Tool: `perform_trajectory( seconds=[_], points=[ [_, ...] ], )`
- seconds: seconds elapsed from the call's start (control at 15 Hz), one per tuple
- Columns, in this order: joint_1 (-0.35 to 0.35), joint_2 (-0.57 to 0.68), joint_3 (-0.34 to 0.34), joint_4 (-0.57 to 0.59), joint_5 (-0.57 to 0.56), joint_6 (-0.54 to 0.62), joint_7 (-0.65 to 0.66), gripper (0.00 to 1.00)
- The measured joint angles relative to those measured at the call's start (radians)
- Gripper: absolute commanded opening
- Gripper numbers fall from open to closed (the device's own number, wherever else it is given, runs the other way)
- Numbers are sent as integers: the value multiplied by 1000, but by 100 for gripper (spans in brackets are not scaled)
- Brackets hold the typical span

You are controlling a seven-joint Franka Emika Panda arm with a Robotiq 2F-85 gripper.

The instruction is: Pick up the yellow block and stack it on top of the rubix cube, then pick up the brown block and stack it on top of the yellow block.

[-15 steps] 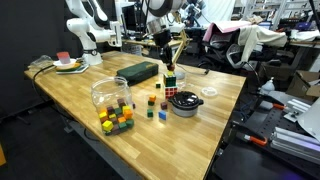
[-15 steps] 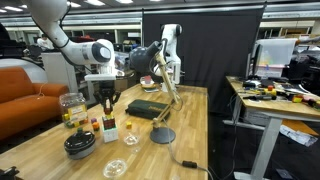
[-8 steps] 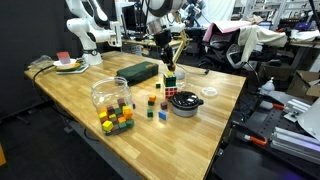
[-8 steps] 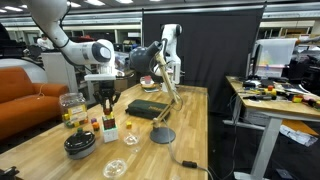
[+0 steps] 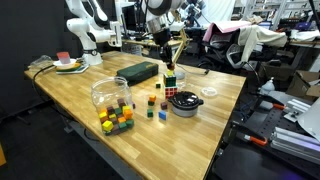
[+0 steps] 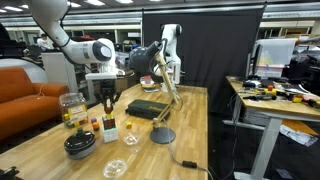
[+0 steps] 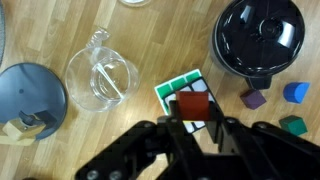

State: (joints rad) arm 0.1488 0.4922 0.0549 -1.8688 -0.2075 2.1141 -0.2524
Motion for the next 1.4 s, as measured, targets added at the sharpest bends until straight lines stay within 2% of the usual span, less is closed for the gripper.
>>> perform_trajectory(
  seconds=[0.53, 0.6, 0.67, 1.13, 1.4],
  points=[
    [1, 33, 6, 36, 0, -24, -8, 7],
    [1, 37, 7, 41, 0, -31, -9, 40],
    [1, 40, 8, 46, 0, -37, -9, 55],
    [1, 45, 8, 52, 0, -51, -10, 99],
    [-2, 43, 8, 59, 0, -52, -10, 100]
  ],
)
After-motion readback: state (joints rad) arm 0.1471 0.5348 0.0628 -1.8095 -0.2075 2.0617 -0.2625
